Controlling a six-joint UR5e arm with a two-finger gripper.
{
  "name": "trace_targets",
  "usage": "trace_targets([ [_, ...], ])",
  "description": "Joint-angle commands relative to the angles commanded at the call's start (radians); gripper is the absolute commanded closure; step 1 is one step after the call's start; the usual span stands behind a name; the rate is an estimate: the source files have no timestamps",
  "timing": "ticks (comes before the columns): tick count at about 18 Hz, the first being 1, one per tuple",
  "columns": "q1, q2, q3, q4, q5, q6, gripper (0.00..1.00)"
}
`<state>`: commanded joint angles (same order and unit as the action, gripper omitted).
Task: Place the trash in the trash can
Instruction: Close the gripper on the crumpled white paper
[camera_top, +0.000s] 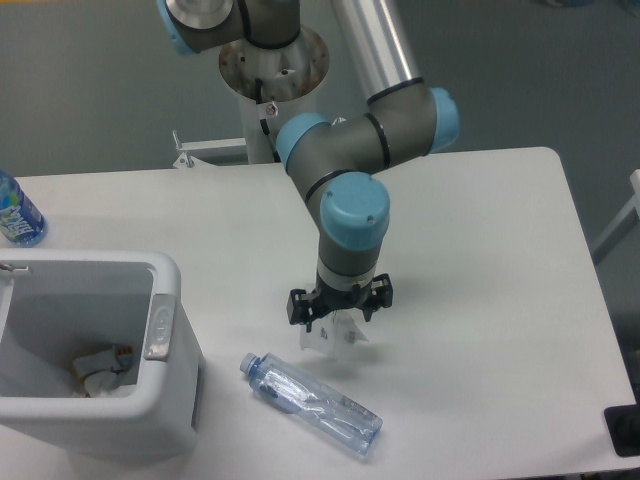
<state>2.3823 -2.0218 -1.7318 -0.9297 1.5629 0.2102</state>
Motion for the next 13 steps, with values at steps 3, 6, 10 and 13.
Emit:
trace_targets([
  [3,-0.006,0.002,-0.020,0.011,0.020,0.000,0.23],
  [6,-0.005,0.011,-0.020,0.011,0.020,0.002,0.69],
  [10,-0.005,0.029,-0.012,0.009,0.019,0.015,0.81],
  [13,0.002,0.046,-0.003,0.009,0.019,0.017,0.81],
])
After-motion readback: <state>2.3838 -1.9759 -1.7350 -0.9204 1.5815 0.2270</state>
